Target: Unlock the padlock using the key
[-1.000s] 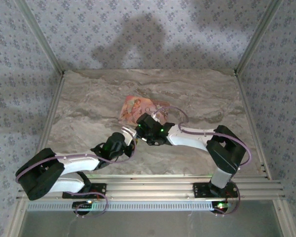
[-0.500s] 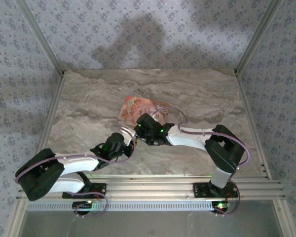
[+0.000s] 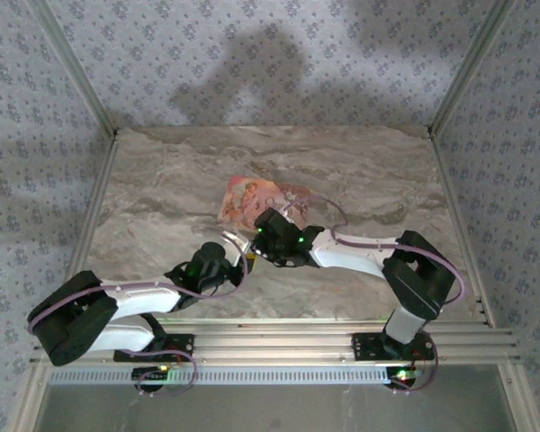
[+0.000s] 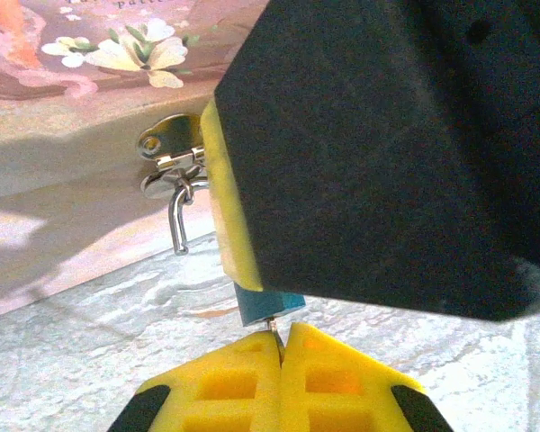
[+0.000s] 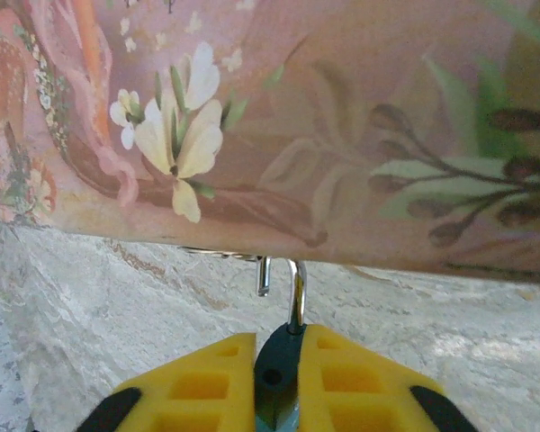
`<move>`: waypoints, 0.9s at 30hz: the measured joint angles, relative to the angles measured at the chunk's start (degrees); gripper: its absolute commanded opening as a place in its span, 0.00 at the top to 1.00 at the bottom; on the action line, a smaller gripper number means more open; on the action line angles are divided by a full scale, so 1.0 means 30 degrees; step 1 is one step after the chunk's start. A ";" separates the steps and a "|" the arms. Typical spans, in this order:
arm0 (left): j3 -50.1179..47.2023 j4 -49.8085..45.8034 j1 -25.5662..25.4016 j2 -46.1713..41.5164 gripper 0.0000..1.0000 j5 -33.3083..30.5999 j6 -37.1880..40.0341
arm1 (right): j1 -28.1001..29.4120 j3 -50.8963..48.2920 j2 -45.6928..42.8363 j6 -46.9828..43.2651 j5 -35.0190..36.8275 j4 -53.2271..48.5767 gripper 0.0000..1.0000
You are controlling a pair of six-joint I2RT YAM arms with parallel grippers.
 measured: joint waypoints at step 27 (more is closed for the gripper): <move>-0.0168 -0.2127 0.1916 -0.4466 0.53 0.0408 -0.1450 | -0.2215 -0.1326 -0.1814 -0.6594 -0.2601 -0.1843 1.00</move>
